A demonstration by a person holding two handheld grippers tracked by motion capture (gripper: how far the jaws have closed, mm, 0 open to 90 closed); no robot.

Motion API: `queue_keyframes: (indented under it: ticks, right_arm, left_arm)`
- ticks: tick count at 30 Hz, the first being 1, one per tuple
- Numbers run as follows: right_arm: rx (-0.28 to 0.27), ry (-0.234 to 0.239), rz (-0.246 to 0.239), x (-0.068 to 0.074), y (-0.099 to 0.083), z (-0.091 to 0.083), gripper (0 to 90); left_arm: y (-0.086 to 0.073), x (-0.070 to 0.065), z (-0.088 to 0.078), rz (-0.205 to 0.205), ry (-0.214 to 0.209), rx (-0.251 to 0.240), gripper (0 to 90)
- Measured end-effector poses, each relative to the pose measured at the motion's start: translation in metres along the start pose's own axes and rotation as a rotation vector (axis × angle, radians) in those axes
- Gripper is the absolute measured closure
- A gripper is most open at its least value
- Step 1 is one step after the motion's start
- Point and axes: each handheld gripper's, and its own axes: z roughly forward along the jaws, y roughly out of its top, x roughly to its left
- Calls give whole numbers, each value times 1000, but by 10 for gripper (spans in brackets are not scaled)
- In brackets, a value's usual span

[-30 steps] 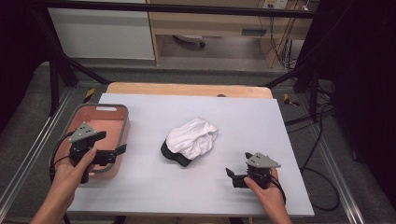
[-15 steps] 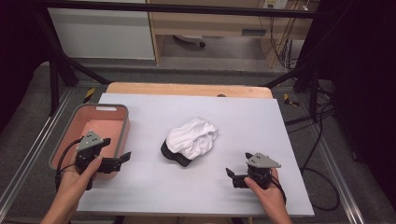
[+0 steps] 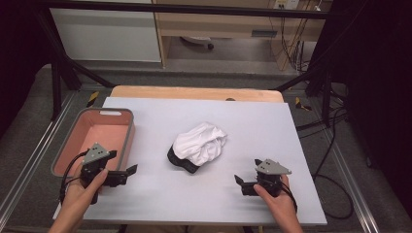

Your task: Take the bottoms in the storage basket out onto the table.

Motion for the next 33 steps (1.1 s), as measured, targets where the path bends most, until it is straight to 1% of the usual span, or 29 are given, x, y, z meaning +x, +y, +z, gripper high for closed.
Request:
queue_keyframes:
  ticks: [2,5,8,12,16,25,27,33]
  right_arm:
    - [-2,-3,3,-1,0,-1,53]
    - [-3,-4,3,-1,0,-1,53]
    - [-1,-3,4,-1,0,0,53]
    - [-3,-6,1,0,0,0,54]
    - [-1,-11,2,-1,0,0,55]
    - [1,-12,4,0,0,0,56]
    - [0,-16,2,0,-1,1,57]
    - [6,-46,10,-1,-3,3,59]
  left_arm:
    - [-2,-1,1,0,-9,5,49]
    - [-4,-1,1,3,-9,11,48]
    - [-6,0,1,-5,-4,5,49]
    - [-7,0,1,-4,2,-2,50]
    - [-8,0,0,-2,-3,-7,50]
    - [-9,1,1,0,8,-20,52]
    - [-9,0,1,6,16,-25,54]
    - [-10,0,1,9,14,-25,53]
